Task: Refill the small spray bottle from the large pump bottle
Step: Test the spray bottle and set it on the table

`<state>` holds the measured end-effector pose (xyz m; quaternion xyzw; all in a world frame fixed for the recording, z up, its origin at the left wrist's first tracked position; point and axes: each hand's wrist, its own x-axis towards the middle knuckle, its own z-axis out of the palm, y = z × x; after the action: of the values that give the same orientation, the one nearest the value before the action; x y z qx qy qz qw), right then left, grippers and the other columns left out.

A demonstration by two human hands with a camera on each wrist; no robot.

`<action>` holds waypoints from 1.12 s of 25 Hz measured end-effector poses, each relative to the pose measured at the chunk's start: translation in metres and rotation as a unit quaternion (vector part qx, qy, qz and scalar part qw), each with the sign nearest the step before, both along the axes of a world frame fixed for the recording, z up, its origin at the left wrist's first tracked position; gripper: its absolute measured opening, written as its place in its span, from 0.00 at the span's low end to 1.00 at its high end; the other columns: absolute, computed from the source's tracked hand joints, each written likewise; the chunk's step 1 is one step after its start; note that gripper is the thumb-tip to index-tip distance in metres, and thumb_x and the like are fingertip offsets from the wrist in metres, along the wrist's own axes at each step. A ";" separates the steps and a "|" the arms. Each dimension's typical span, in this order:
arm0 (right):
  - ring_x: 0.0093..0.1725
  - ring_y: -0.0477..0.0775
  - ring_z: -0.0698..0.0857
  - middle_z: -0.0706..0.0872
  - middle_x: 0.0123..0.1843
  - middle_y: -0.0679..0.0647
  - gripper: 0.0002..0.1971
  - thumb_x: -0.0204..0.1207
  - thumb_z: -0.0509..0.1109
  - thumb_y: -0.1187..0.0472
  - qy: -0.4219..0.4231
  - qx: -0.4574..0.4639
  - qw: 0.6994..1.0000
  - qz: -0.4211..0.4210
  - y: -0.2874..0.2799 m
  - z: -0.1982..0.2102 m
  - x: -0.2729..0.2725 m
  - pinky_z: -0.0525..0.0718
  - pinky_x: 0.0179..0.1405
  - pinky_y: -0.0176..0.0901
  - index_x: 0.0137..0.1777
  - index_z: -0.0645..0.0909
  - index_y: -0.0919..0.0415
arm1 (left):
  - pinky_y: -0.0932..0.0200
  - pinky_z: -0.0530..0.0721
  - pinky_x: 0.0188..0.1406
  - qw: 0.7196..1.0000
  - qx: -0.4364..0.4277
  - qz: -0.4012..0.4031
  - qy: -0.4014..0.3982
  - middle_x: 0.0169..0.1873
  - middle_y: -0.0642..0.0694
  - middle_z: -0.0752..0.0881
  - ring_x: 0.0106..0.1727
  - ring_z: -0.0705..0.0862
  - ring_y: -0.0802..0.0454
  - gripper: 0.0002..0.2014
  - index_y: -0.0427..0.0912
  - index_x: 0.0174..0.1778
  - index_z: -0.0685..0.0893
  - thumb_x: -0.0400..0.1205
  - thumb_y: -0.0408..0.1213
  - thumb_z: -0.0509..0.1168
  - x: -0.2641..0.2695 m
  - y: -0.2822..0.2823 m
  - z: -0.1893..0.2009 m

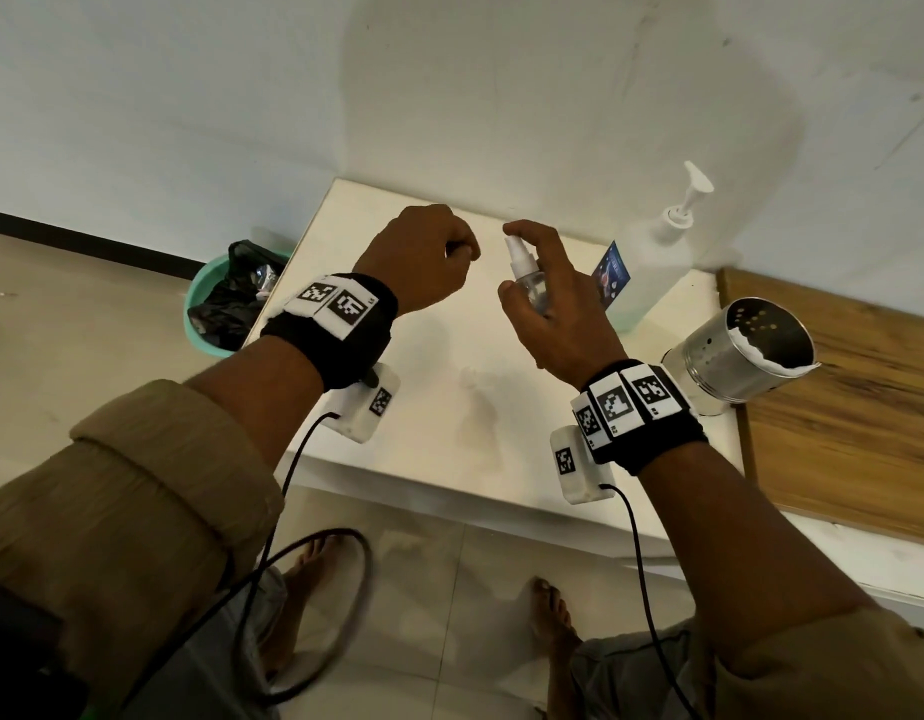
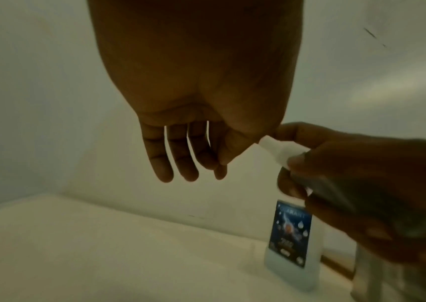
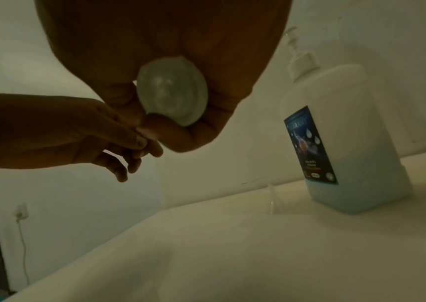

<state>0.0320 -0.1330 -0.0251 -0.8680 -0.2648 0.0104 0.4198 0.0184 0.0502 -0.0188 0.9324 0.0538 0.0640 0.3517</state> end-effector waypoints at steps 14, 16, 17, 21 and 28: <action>0.30 0.46 0.79 0.79 0.32 0.46 0.21 0.79 0.63 0.61 -0.011 -0.037 0.999 0.015 0.008 -0.041 0.003 0.73 0.31 0.36 0.72 0.69 0.50 | 0.49 0.81 0.59 0.953 0.185 0.057 0.232 0.64 0.39 0.81 0.62 0.82 0.36 0.18 0.39 0.66 0.79 0.79 0.32 0.63 -0.007 0.032 -0.001; 0.31 0.47 0.80 0.80 0.32 0.46 0.22 0.79 0.63 0.61 -0.002 -0.038 0.999 0.017 0.011 -0.047 0.004 0.75 0.33 0.39 0.72 0.69 0.50 | 0.48 0.82 0.60 0.953 0.181 0.060 0.236 0.64 0.38 0.81 0.62 0.82 0.36 0.18 0.39 0.66 0.78 0.79 0.32 0.63 -0.007 0.033 -0.001; 0.32 0.48 0.80 0.80 0.33 0.47 0.22 0.79 0.63 0.61 0.003 -0.039 0.999 0.018 0.012 -0.050 0.004 0.76 0.34 0.41 0.72 0.69 0.50 | 0.48 0.82 0.61 0.953 0.177 0.062 0.239 0.64 0.39 0.81 0.63 0.82 0.36 0.18 0.39 0.66 0.78 0.79 0.32 0.63 -0.007 0.033 -0.001; 0.31 0.49 0.79 0.79 0.32 0.46 0.22 0.78 0.63 0.61 -0.006 -0.045 0.999 0.021 0.018 -0.061 0.006 0.76 0.33 0.42 0.72 0.68 0.49 | 0.49 0.81 0.60 0.952 0.172 0.062 0.245 0.65 0.40 0.80 0.63 0.82 0.37 0.19 0.40 0.68 0.78 0.79 0.32 0.63 -0.007 0.030 -0.001; 0.28 0.50 0.77 0.77 0.31 0.50 0.22 0.78 0.63 0.63 -0.016 -0.045 0.999 0.013 0.023 -0.068 0.007 0.72 0.28 0.41 0.72 0.68 0.52 | 0.49 0.80 0.58 0.970 0.145 0.083 0.179 0.64 0.42 0.82 0.61 0.83 0.38 0.19 0.42 0.68 0.77 0.80 0.34 0.63 0.000 0.037 -0.002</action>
<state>0.0386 -0.1099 -0.0933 -0.8826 -0.2824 0.0141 0.3757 0.0180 0.0867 -0.0210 0.9619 0.1832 -0.0674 0.1913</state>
